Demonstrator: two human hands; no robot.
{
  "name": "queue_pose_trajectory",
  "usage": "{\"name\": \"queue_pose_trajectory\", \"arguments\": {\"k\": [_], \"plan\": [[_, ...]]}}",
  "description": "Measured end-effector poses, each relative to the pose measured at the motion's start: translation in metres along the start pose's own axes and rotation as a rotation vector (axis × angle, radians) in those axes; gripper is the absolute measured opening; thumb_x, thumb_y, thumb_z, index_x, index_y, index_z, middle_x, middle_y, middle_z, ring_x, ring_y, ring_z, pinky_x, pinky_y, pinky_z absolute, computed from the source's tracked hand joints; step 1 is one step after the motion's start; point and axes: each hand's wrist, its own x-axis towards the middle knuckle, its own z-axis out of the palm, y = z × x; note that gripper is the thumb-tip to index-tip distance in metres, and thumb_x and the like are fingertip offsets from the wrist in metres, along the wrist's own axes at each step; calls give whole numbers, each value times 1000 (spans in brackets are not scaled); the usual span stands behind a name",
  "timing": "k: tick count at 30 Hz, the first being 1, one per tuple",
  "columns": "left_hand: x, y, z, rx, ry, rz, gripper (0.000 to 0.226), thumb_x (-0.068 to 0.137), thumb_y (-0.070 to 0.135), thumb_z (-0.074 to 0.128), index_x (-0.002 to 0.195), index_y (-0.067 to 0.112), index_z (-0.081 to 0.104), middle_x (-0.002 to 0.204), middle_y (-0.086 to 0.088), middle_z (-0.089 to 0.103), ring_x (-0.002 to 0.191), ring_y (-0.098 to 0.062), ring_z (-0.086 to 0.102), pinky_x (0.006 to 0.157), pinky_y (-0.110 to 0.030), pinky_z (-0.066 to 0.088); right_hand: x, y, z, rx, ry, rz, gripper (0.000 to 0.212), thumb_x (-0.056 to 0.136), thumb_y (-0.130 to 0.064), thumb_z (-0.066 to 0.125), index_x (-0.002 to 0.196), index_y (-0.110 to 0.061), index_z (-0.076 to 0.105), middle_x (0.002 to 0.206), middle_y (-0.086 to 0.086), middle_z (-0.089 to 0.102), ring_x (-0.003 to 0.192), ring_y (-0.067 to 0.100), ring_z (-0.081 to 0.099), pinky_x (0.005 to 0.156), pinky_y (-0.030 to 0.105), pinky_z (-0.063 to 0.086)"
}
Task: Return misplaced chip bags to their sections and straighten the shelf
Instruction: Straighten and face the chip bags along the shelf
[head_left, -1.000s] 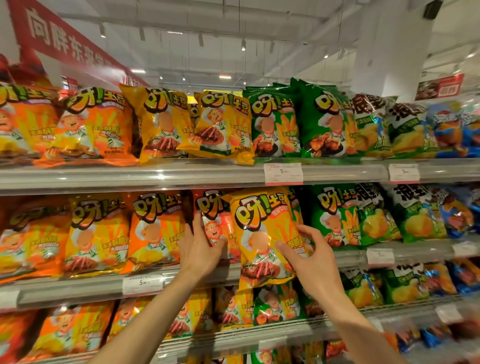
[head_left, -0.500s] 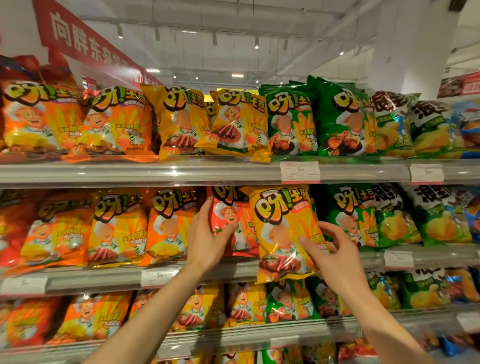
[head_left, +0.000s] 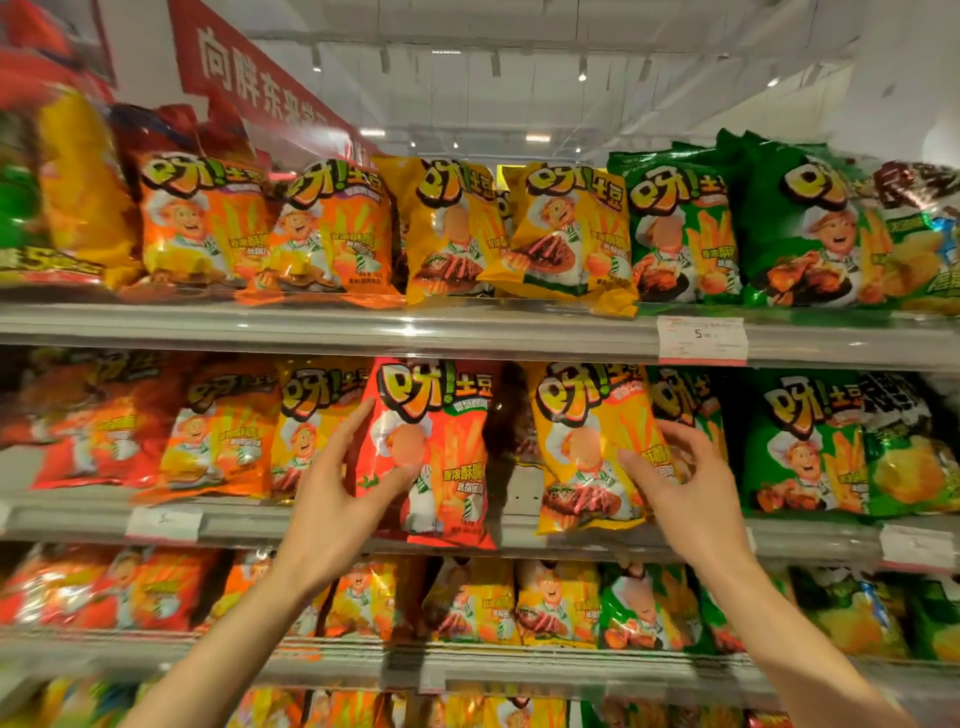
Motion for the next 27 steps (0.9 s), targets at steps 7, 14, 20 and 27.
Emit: {"name": "queue_pose_trajectory", "arguments": {"k": [7,14,20,27], "plan": [[-6,-14,-38,-13,56,-43,79,79,44,78,146,50,38,147,24,45,133,7,41,109,-32,38,4,-3,76,-113,60,-39,58,86,-44,72,134,-24,48,133,0,56,119,21,55,99,42,47],[-8,-15,-45,-31,57,-34,77,82,37,78,146,48,37,138,40,40,124,26,37,104,-23,35,5,7,104,-187,89,-30,60,95,-42,58,144,-15,38,149,8,43,131,29,46,101,42,41],[-6,-19,-44,-26,49,-48,76,83,36,77,146,48,37,132,49,34,118,34,32,98,-16,31,6,22,104,-364,60,-33,59,99,-42,49,147,-11,34,148,14,41,123,38,53,95,49,49],[-7,-20,-34,-51,28,-55,76,83,37,77,145,50,36,121,65,30,116,37,28,100,-19,29,4,19,93,-429,-15,-107,62,98,-31,55,150,-10,30,154,15,34,135,34,43,106,48,43]]}}
